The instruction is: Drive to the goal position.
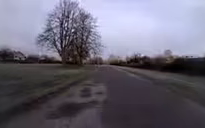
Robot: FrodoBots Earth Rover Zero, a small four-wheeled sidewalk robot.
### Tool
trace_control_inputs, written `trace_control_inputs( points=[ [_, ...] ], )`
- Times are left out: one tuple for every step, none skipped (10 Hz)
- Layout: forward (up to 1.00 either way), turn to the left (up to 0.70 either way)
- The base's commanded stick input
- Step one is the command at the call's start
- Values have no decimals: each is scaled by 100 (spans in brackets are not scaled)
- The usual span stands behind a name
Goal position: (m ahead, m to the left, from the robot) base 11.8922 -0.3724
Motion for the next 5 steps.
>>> trace_control_inputs(
  points=[
    [85, -28],
    [85, -32],
    [85, -32],
    [85, -27],
    [85, -22]
  ],
)
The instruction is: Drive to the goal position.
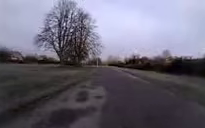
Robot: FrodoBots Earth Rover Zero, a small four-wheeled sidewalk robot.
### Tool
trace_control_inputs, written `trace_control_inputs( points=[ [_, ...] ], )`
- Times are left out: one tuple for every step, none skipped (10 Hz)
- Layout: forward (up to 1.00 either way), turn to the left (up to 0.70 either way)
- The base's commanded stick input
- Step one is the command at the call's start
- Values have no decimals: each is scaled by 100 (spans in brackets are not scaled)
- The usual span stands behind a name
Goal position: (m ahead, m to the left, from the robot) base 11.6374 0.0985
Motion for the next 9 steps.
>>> trace_control_inputs(
  points=[
    [85, -18],
    [85, -13],
    [85, -8],
    [85, -4],
    [85, 0],
    [85, 0],
    [85, 0],
    [85, 0],
    [85, 0]
  ],
)
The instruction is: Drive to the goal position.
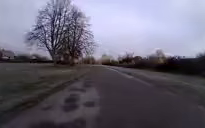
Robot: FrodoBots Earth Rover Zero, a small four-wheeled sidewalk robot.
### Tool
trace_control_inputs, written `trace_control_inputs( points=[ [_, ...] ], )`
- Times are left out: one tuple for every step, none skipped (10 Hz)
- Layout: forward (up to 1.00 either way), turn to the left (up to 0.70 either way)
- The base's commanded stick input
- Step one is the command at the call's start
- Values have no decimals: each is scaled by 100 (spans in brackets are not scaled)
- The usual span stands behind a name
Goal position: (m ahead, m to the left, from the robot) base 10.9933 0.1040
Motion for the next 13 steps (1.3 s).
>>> trace_control_inputs(
  points=[
    [85, 0],
    [85, 0],
    [85, 0],
    [85, 0],
    [85, 0],
    [85, 0],
    [85, 0],
    [85, 0],
    [85, 0],
    [85, 0],
    [85, 0],
    [85, 0],
    [85, 0]
  ],
)
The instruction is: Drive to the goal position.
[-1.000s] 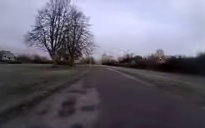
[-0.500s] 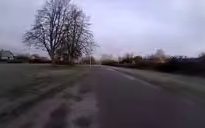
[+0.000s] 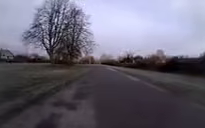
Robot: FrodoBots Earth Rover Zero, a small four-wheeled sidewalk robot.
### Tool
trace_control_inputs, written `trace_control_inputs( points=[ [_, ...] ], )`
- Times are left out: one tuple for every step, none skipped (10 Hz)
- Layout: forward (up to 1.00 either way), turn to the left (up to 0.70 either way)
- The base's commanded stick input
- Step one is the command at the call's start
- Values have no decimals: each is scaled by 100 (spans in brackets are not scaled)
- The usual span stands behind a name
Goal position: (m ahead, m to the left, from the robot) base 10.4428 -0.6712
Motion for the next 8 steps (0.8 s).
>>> trace_control_inputs(
  points=[
    [85, 0],
    [85, 0],
    [85, 0],
    [85, 0],
    [85, 0],
    [85, 0],
    [85, 0],
    [85, 0]
  ],
)
